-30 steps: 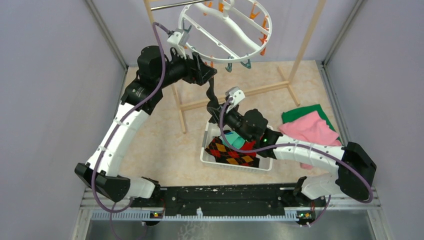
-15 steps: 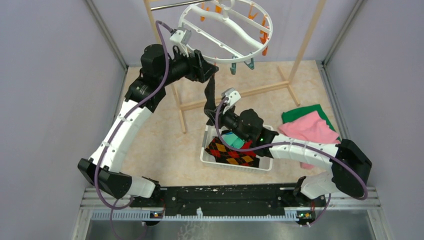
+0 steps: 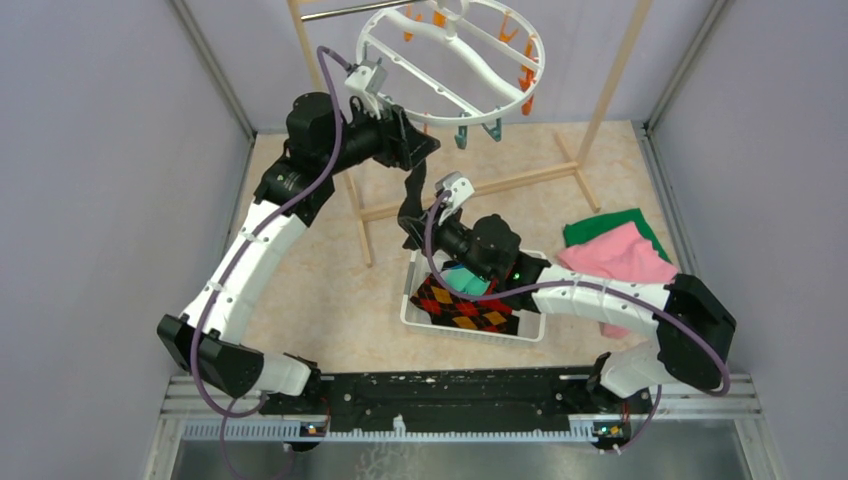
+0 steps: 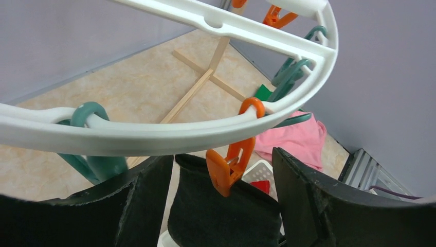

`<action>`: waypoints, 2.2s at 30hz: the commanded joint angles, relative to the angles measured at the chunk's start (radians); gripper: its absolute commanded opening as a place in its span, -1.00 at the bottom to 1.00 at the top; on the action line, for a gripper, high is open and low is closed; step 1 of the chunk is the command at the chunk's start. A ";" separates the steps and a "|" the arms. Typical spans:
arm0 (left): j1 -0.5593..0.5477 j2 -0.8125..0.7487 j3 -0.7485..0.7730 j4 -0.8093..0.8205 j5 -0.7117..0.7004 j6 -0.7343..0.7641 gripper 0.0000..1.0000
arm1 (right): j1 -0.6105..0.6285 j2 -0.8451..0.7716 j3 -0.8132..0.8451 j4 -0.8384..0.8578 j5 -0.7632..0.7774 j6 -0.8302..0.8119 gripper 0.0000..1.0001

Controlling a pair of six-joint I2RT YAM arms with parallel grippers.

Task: Remove the socks clipped to the hanger

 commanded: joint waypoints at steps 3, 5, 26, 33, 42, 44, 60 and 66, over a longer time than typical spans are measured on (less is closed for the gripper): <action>-0.001 -0.006 0.037 0.039 -0.048 0.022 0.50 | 0.025 0.018 0.053 0.053 -0.013 0.015 -1.00; -0.002 0.005 0.051 0.041 -0.047 0.020 0.48 | 0.028 0.020 0.053 0.053 -0.014 0.018 -1.00; -0.002 0.023 0.084 0.053 -0.078 0.031 -0.36 | 0.034 0.034 0.056 0.044 -0.042 0.039 -1.00; -0.002 0.033 0.097 0.054 -0.074 0.027 -1.00 | 0.037 0.030 0.050 0.025 -0.047 0.044 -1.00; 0.000 -0.002 0.052 0.068 0.024 0.051 -0.07 | 0.032 -0.068 -0.043 0.014 -0.007 0.053 -1.00; 0.001 -0.028 0.018 0.048 0.022 0.069 0.70 | 0.025 -0.079 -0.040 0.026 -0.046 0.077 -1.00; 0.021 -0.282 -0.320 -0.101 0.305 0.184 0.98 | -0.019 -0.159 -0.017 -0.025 -0.267 0.179 -0.99; 0.021 -0.289 -0.401 -0.035 0.346 0.114 0.96 | -0.019 -0.153 0.008 -0.054 -0.287 0.161 -0.98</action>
